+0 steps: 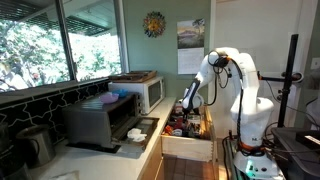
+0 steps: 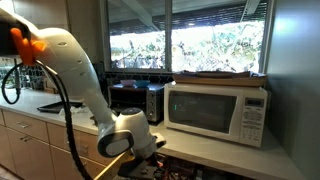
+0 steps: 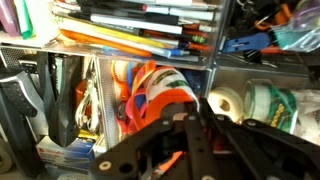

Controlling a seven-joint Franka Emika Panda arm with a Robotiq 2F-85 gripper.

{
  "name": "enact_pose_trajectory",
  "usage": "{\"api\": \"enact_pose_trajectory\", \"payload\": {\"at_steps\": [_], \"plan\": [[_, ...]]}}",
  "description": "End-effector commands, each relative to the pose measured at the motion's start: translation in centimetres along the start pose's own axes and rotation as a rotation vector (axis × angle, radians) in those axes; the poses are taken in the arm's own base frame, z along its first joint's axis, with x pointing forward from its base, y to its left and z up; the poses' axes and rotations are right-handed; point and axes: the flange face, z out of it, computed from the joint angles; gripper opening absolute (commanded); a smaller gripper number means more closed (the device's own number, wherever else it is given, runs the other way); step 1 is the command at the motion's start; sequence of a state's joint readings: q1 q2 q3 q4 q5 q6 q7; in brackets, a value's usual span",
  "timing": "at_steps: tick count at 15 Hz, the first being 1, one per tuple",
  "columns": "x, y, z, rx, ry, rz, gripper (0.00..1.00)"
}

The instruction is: Remove the orange packet from the drawer and put it on the counter

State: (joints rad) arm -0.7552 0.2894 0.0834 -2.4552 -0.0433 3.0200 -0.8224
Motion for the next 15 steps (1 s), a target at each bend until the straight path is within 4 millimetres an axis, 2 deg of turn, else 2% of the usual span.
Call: {"api": "enact_pose_trajectory", "payload": {"at_steps": [1, 4, 7, 9, 11, 14, 15], "plan": [[-0.5, -3.8, -4.2, 0.097, -0.042, -0.13, 0.02], [-0.1, -6.0, -9.1, 0.138, -0.027, -0.243, 0.02], [-0.4, -5.6, -14.4, 0.126, -0.021, -0.323, 0.02], [-1.2, -4.8, -18.6, 0.145, 0.005, -0.389, 0.02], [-1.6, -2.9, -22.4, 0.082, 0.024, -0.399, 0.02], [0.1, -1.0, -25.4, -0.084, 0.129, -0.469, 0.02], [0.7, -0.3, -25.4, -0.111, 0.191, -0.469, 0.02]]}}
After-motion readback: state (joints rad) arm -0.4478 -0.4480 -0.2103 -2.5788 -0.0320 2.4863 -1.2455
